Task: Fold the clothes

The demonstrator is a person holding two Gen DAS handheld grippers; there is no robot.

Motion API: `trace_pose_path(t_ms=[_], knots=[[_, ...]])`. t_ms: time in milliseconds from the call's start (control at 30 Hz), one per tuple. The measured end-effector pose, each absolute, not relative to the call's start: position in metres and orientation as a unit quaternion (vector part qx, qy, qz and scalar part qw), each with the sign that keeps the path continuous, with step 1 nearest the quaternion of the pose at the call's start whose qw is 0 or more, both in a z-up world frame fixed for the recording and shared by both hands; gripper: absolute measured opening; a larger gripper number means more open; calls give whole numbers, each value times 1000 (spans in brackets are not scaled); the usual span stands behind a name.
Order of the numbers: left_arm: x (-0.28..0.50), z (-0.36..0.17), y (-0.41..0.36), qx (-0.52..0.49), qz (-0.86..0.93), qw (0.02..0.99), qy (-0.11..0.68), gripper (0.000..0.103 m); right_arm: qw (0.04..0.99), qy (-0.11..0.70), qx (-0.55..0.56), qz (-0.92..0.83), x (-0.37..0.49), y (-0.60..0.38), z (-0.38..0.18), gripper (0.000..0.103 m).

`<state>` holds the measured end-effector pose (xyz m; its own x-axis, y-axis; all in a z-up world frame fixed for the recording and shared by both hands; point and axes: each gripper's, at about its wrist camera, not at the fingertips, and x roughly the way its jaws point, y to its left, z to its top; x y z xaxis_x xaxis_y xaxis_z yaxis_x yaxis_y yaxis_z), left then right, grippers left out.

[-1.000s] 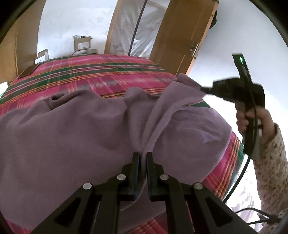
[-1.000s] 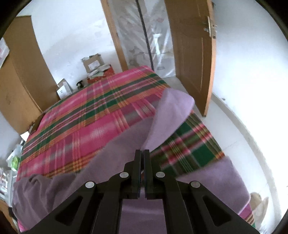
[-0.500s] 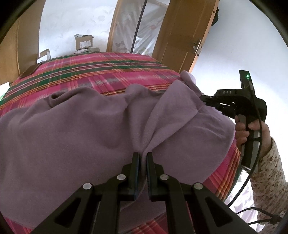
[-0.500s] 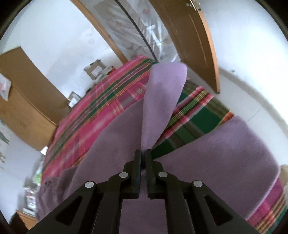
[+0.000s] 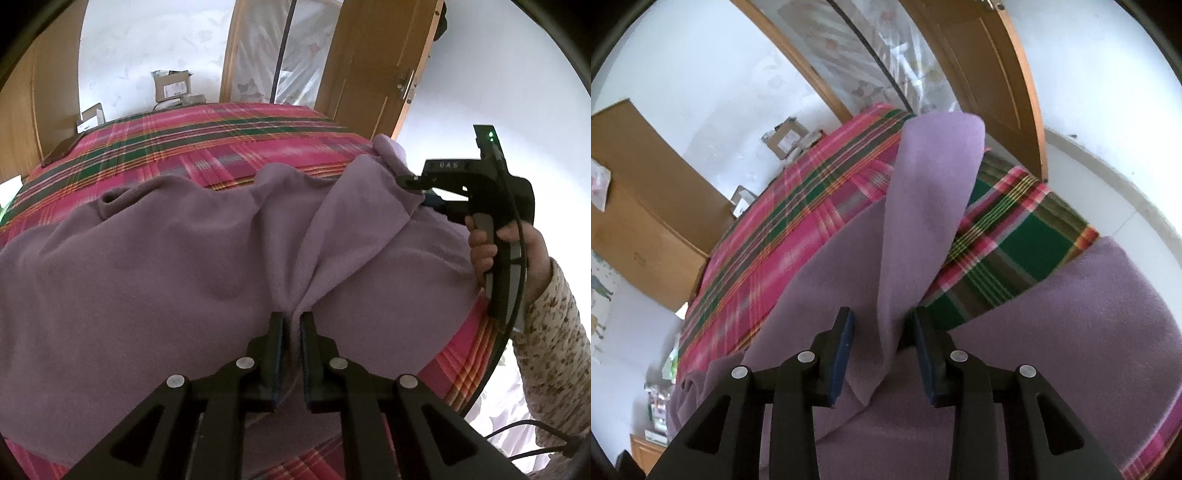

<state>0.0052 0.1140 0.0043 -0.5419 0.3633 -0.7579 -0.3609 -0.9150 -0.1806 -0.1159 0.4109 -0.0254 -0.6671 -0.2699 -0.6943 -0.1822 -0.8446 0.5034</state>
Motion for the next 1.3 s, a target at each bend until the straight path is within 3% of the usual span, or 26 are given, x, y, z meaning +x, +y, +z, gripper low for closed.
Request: trace_pose_path(t_ms=[133, 233, 333, 400, 533, 1000, 1300], knots=[[9, 1, 118, -431, 880, 199, 21, 19, 24, -284, 403, -870, -119, 412, -26, 32], [11, 1, 122, -428, 882, 193, 39, 20, 14, -284, 399, -872, -119, 414, -26, 8], [11, 1, 122, -425, 884, 188, 38, 18, 11, -276, 387, -880, -116, 416, -21, 4], [10, 3, 119, -423, 887, 184, 30, 11, 10, -272, 374, -887, -112, 418, -13, 3], [11, 15, 113, -405, 896, 182, 10, 8, 9, -264, 346, -900, -103, 421, 2, 3], [31, 51, 118, -351, 918, 186, 14, 8, -16, -212, 233, -949, -47, 430, 61, 3], [46, 36, 133, -369, 907, 194, 56, 9, -29, -204, 228, -951, -7, 447, 53, 3]])
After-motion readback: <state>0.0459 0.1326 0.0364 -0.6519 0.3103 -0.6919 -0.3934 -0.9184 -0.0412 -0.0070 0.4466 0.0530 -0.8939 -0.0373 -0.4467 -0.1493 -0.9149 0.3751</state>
